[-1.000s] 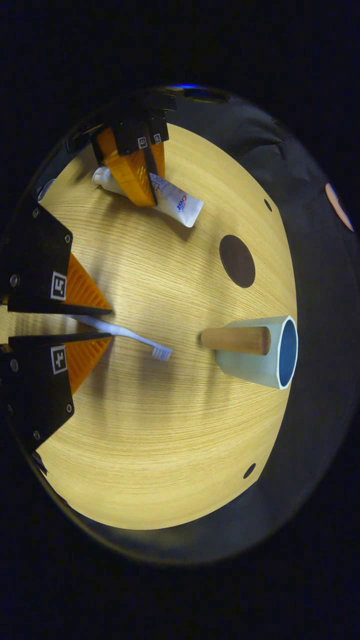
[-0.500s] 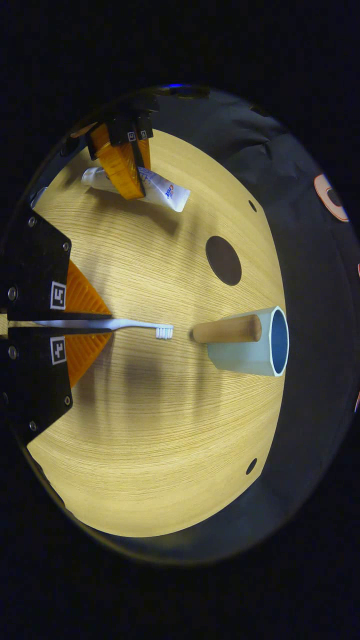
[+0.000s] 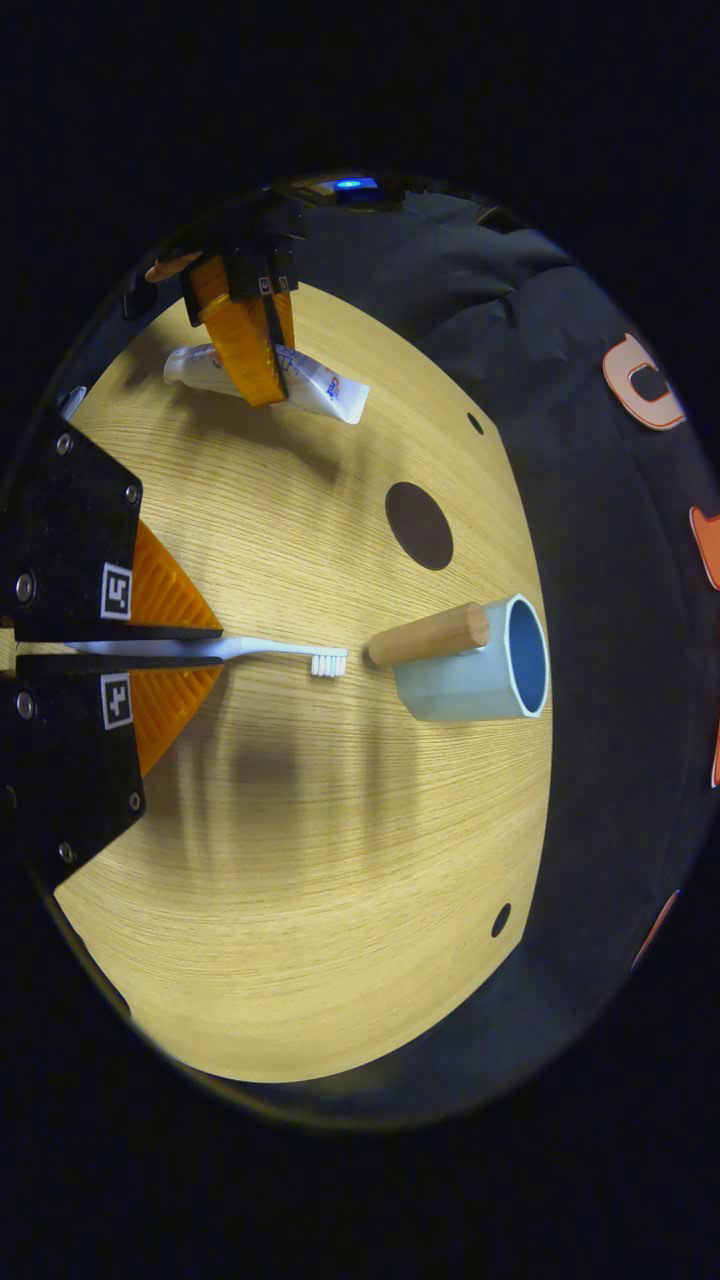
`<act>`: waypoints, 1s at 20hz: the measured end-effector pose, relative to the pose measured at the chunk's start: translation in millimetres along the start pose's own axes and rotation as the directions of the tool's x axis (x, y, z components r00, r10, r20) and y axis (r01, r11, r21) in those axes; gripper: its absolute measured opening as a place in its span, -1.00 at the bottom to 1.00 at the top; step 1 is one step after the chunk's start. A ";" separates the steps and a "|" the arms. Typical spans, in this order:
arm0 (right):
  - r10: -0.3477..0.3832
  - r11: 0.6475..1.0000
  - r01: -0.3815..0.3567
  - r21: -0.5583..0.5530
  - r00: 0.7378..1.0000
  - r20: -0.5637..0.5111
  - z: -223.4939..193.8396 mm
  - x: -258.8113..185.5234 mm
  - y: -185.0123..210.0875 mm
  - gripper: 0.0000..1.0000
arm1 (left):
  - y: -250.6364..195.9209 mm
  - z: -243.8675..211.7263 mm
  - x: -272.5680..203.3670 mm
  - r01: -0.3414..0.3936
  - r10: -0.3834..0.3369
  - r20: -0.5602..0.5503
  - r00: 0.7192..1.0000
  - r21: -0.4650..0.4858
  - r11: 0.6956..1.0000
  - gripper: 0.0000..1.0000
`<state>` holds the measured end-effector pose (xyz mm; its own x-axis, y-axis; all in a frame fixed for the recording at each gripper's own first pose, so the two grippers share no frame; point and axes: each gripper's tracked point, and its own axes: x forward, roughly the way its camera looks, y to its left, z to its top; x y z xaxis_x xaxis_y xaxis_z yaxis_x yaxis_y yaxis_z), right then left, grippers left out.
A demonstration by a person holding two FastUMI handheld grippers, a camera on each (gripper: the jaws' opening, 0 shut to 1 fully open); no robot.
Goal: Put the toothbrush and toothpaste on the desktop into the cup, then pick up the cup and place it on the coaster on the desktop.
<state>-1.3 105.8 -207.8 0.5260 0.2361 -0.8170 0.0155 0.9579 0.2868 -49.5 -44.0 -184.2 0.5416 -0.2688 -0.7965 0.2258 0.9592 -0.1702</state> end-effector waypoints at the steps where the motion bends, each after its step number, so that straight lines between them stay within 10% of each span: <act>1: 0.015 1.000 -0.015 0.008 1.000 0.014 3.9 -1.9 1.1 -0.89 | 0.0 0.6 1.3 0.001 -0.001 0.005 1.000 -0.001 1.000 -0.73; 20: 0.194 0.979 -0.205 -0.007 0.917 0.349 82.8 -50.7 -3.7 -0.90 | 2.9 30.5 -20.3 0.001 0.003 0.139 0.990 -0.025 1.000 -0.73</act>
<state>42.4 76.7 -126.0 0.7818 0.3457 -0.5189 -0.0988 0.8904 0.4443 -35.2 -38.5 -150.8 0.6496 -0.2760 -0.7084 0.2060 0.9608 -0.1854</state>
